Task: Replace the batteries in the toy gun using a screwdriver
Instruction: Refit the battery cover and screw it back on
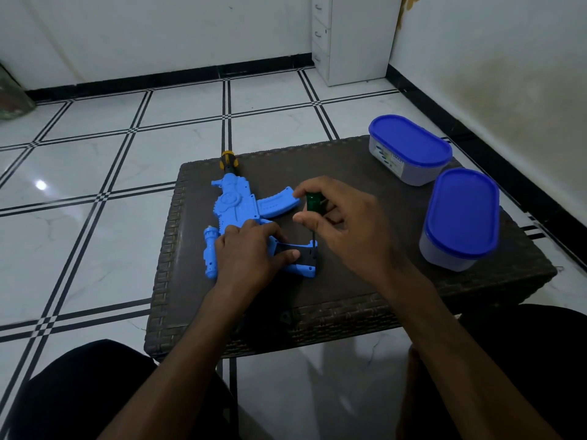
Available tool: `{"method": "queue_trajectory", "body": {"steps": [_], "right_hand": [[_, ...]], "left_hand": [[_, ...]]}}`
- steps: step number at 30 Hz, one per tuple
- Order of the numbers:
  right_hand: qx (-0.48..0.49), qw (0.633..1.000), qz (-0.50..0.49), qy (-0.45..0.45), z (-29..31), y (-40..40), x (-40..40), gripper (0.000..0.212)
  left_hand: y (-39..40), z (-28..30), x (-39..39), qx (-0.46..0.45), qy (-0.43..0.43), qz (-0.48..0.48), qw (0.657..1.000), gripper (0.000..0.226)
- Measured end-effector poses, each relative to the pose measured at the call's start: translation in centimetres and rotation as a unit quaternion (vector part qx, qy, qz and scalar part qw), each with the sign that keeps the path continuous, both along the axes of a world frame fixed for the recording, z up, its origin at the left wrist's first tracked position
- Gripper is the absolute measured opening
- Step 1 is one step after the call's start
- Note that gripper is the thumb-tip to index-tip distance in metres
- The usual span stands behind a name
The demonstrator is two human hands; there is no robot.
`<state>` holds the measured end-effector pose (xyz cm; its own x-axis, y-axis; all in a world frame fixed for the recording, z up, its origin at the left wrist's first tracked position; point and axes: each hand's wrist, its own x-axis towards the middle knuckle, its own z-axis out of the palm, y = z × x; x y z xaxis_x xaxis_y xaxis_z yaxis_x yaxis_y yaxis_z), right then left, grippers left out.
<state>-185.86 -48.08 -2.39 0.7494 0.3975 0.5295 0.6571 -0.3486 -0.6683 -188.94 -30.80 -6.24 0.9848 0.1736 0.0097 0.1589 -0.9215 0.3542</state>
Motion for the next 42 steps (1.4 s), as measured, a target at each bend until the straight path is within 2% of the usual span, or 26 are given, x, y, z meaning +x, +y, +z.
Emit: {"method": "queue_trajectory", "body": {"steps": [3, 7, 15, 22, 27, 31, 35, 38, 42], "right_hand": [[-0.020, 1.000, 0.006, -0.003, 0.25, -0.28, -0.13, 0.051], [-0.044, 0.997, 0.001, -0.056, -0.18, -0.22, 0.06, 0.038], [0.012, 0.996, 0.082, 0.016, 0.27, -0.73, -0.44, 0.047], [-0.012, 0.997, 0.071, -0.012, 0.05, -0.45, -0.21, 0.034], [-0.007, 0.999, 0.041, 0.010, 0.31, -0.63, -0.29, 0.021], [0.001, 0.999, 0.008, 0.033, 0.15, -0.58, -0.40, 0.028], [0.031, 0.997, 0.023, 0.071, 0.21, -0.81, -0.57, 0.027], [0.017, 0.999, 0.021, 0.036, 0.31, -0.81, -0.57, 0.035], [-0.005, 0.999, 0.042, -0.019, 0.17, -0.73, -0.31, 0.031]], "left_hand": [[0.00, 0.01, 0.04, -0.001, 0.003, 0.001, 1.000, 0.032], [0.01, -0.03, 0.10, -0.006, 0.001, 0.000, 1.000, 0.032], [0.14, -0.21, 0.12, -0.010, -0.007, 0.001, 1.000, 0.031], [0.11, -0.23, 0.18, 0.003, -0.004, -0.002, 1.000, 0.032], [-0.08, 0.04, 0.07, 0.000, -0.003, -0.002, 1.000, 0.036], [-0.06, 0.04, 0.08, 0.001, 0.001, -0.001, 1.000, 0.034], [0.00, 0.01, 0.11, -0.003, 0.002, -0.005, 1.000, 0.030], [0.02, -0.07, 0.17, -0.008, 0.001, -0.005, 1.000, 0.029], [0.06, -0.07, 0.08, -0.013, -0.005, -0.004, 1.000, 0.028]]}}
